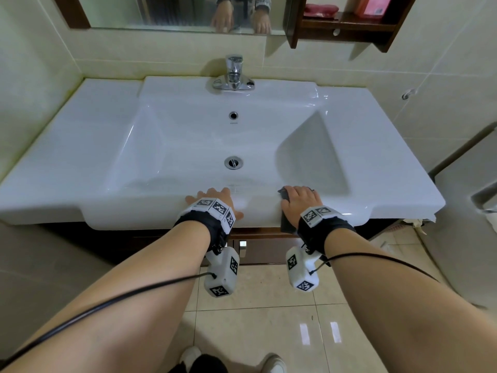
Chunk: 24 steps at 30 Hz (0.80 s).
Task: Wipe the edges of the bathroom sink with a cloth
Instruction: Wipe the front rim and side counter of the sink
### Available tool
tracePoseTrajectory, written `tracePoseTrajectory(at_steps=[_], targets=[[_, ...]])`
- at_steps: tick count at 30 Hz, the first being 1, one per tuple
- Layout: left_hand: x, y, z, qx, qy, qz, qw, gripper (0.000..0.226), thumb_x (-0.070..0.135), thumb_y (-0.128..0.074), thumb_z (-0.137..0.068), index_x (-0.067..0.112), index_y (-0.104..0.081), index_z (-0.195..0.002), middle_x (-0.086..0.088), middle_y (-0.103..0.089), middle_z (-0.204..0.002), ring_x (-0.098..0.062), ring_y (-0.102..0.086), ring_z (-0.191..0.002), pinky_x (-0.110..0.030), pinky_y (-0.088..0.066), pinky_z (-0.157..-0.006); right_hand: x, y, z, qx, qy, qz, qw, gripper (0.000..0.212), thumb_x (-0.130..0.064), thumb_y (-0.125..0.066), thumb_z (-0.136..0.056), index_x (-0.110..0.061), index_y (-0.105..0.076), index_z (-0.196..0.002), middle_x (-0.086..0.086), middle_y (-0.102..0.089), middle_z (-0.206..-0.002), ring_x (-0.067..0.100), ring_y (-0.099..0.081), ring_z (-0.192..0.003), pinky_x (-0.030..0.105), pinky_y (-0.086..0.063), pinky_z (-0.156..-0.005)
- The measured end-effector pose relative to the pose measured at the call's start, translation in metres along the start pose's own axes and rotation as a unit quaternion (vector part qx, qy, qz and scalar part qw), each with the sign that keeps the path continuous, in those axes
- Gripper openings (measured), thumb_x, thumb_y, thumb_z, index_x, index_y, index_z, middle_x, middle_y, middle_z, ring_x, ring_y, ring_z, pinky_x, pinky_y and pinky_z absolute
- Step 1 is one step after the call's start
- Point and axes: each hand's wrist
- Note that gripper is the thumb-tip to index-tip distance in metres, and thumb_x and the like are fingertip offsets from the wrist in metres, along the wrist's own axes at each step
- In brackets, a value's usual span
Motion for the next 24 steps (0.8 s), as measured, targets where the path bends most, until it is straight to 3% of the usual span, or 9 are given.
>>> tracePoseTrajectory(at_steps=[3,8,15,20,24], targets=[[0.005,-0.003,-0.003,-0.002,0.009,0.002,1.000,0.076,0.069,-0.054,-0.074,0.024,-0.036,-0.132,-0.009,-0.046,-0.131,-0.034,-0.040,-0.126,-0.052,-0.030,-0.101,-0.021,-0.003,-0.002,-0.022,0.013,-0.002,1.000,0.042,-0.030,-0.031,-0.089,-0.017,-0.039,-0.128,0.007,-0.046,-0.136,0.026,-0.038,-0.126,0.042,-0.024,-0.110],[0.008,-0.007,-0.005,0.002,0.022,-0.013,1.000,0.077,0.069,-0.053,-0.074,0.026,-0.033,-0.134,-0.010,-0.044,-0.133,-0.035,-0.039,-0.126,-0.053,-0.029,-0.101,-0.046,-0.014,0.003,0.017,0.076,-0.023,0.997,0.046,-0.030,-0.034,-0.089,-0.019,-0.036,-0.133,0.003,-0.044,-0.138,0.023,-0.035,-0.129,0.040,-0.018,-0.113],[0.010,-0.005,-0.002,0.003,0.010,-0.022,1.000,0.068,0.062,-0.052,-0.080,0.022,-0.037,-0.132,-0.011,-0.046,-0.129,-0.036,-0.041,-0.126,-0.056,-0.025,-0.108,0.004,-0.005,0.001,0.019,0.051,-0.025,0.998,0.044,-0.030,-0.036,-0.090,-0.020,-0.038,-0.133,0.004,-0.045,-0.137,0.023,-0.037,-0.128,0.036,-0.022,-0.108],[0.023,-0.012,-0.004,-0.011,-0.071,-0.023,0.997,0.059,0.031,-0.053,-0.087,0.035,-0.027,-0.140,-0.009,-0.041,-0.134,-0.032,-0.033,-0.131,-0.055,-0.019,-0.108,0.022,-0.002,0.001,0.010,0.011,-0.010,1.000,0.043,-0.030,-0.035,-0.089,-0.019,-0.038,-0.131,0.004,-0.044,-0.138,0.023,-0.037,-0.127,0.038,-0.021,-0.110],[0.031,-0.013,-0.008,-0.008,-0.085,-0.017,0.996,0.061,0.013,-0.047,-0.079,0.031,-0.033,-0.136,-0.007,-0.041,-0.134,-0.032,-0.036,-0.128,-0.054,-0.022,-0.107,0.004,-0.007,0.002,-0.005,0.027,-0.020,0.999,0.048,-0.032,-0.035,-0.088,-0.020,-0.034,-0.134,0.003,-0.040,-0.142,0.024,-0.032,-0.131,0.041,-0.018,-0.112]])
Point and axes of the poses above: each hand's wrist, its own z-axis away from the middle knuckle, its own y-axis out of the back of the hand, x = y × z
